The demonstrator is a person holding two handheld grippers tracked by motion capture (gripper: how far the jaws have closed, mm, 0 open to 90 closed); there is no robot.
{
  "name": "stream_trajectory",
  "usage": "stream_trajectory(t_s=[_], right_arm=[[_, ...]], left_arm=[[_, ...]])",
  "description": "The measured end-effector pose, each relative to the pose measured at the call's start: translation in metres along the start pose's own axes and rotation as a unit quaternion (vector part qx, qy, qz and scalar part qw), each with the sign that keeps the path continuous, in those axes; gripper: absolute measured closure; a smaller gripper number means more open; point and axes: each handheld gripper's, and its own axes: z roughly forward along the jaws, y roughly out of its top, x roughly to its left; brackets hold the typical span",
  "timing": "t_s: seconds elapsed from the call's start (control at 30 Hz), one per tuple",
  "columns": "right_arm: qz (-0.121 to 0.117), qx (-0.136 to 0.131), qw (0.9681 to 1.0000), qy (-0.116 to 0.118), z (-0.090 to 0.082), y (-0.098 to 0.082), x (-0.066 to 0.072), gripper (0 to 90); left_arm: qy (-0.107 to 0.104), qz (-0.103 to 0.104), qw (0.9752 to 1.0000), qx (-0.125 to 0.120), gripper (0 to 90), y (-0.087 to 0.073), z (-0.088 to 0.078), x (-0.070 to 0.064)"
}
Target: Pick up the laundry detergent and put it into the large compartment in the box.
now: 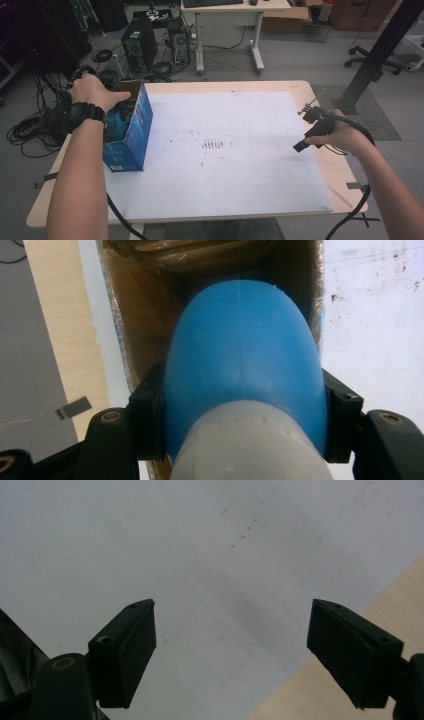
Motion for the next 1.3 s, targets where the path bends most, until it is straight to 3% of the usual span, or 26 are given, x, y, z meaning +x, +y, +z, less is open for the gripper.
stream_trajectory(t_s=[1.3], right_arm=[[0.002, 0.005, 1.0, 0.003, 0.008, -0.001, -0.001, 20.2]], left_arm=[[0.001, -0.006, 0.9999, 0.008, 37.7, -0.004, 0.039, 0.008]])
